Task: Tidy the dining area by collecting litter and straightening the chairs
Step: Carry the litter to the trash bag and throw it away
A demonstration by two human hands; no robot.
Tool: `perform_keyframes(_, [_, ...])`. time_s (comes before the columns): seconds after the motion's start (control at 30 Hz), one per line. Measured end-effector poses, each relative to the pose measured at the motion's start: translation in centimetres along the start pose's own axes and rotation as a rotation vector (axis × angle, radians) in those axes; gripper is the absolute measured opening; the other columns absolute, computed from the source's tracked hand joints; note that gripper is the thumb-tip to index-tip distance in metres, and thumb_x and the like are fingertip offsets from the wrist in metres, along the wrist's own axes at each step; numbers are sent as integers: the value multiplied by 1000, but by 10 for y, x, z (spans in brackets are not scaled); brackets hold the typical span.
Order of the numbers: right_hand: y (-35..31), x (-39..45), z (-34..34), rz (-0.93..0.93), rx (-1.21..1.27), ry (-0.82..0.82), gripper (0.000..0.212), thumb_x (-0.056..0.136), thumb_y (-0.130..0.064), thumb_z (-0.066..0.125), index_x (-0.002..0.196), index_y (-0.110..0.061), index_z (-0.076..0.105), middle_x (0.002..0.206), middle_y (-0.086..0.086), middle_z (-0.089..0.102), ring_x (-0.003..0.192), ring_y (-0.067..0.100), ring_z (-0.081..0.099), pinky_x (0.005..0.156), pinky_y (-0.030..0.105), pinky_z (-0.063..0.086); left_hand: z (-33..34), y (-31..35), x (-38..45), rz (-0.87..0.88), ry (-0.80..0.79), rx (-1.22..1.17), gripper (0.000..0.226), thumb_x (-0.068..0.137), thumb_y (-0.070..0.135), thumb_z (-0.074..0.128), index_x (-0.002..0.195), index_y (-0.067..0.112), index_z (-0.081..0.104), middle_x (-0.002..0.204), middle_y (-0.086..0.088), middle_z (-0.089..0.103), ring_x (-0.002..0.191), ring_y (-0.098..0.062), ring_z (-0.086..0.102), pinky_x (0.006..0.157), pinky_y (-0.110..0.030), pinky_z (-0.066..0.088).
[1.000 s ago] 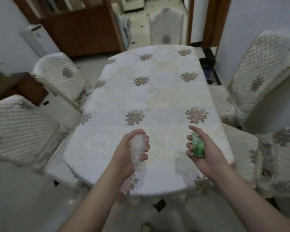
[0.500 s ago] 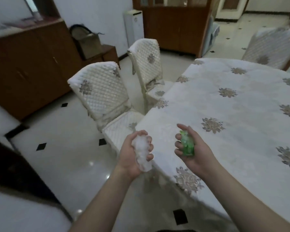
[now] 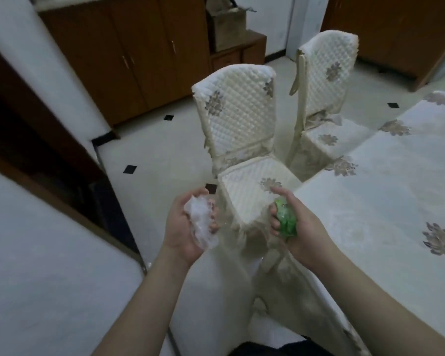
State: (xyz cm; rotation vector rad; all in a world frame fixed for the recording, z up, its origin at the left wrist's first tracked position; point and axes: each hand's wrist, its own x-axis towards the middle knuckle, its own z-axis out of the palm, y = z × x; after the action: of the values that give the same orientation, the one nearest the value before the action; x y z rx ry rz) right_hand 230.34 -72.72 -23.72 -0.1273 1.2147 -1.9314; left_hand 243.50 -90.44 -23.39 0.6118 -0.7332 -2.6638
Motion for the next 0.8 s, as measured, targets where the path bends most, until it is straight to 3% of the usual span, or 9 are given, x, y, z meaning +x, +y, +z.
perform_keyframes(0.27, [-6, 113, 49, 133, -50, -146, 27, 97, -37, 49, 116, -22, 61, 71, 0, 55, 53, 13, 46, 48, 24, 37, -21, 51, 40, 119, 160, 13, 19, 79, 35, 62, 87, 19, 64, 80, -2, 55, 64, -14, 51, 46, -23, 44])
perform_keyframes(0.53, [5, 194, 122, 247, -53, -336, 46, 80, -43, 59, 120, -20, 60, 73, 1, 54, 56, 14, 45, 50, 26, 38, -51, 110, 58, 263, 246, -41, 21, 75, 36, 67, 86, 19, 66, 78, -2, 56, 61, -15, 52, 44, -22, 43])
perform_keyframes(0.7, [26, 239, 166, 284, -95, -406, 32, 98, -38, 45, 119, -21, 61, 74, 2, 54, 56, 13, 46, 49, 26, 39, -86, 150, 81, 340, 298, -96, 17, 80, 34, 60, 86, 19, 65, 77, -3, 52, 59, -14, 50, 42, -22, 42])
perform_keyframes(0.8, [37, 268, 198, 284, -115, -430, 34, 96, -39, 47, 121, -21, 60, 74, 1, 53, 56, 13, 46, 50, 25, 38, -108, 183, 104, 376, 302, -120, 20, 78, 35, 61, 88, 18, 63, 76, -3, 52, 58, -14, 50, 41, -22, 41])
